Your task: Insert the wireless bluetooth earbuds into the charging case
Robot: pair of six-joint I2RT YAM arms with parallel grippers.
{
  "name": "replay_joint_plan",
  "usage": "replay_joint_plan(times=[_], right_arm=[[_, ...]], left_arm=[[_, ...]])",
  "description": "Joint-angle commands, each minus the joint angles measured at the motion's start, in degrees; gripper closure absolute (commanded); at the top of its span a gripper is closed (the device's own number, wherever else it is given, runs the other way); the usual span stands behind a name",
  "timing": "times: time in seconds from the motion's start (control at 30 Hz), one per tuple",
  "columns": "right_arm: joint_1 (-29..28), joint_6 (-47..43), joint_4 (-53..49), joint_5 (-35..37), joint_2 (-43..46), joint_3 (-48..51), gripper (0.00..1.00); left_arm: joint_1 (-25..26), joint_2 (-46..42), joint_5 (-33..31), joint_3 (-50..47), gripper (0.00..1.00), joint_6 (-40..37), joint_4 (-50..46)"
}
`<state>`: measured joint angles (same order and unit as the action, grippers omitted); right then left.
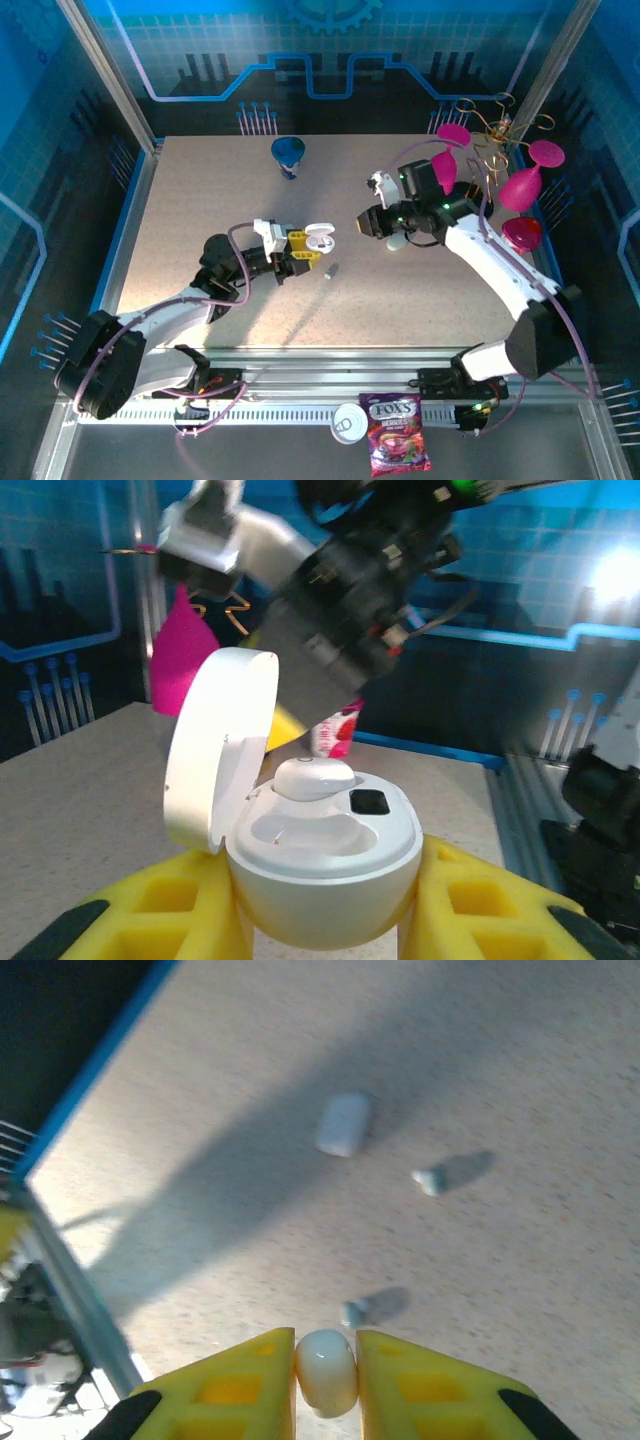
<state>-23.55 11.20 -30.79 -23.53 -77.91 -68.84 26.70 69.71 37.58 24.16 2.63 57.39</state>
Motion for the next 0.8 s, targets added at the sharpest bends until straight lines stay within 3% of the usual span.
replay_joint_plan(times=[0.0, 0.2, 0.47, 0.77], right_arm=[[0.4, 3.67, 4.51, -9.75, 3.21, 0.8, 0.8], [-1.84, 6.95, 8.92, -15.38, 4.88, 0.14, 0.8], [-6.96, 8.97, 13.82, -15.32, 1.86, -3.05, 0.8], [-9.56, 7.55, 12.62, -14.11, -3.35, -7.65, 0.8]], left_arm=[[0.19, 1.15, -6.44, 0.15, 0.73, -2.45, 3.48], [0.19, 3.55, -11.03, -0.53, 0.73, -2.55, 7.52], [0.2, 6.85, -11.88, -0.15, 0.73, -1.83, 11.69], [0.19, 8.33, -12.07, 0.16, 0.73, -1.41, 14.03]])
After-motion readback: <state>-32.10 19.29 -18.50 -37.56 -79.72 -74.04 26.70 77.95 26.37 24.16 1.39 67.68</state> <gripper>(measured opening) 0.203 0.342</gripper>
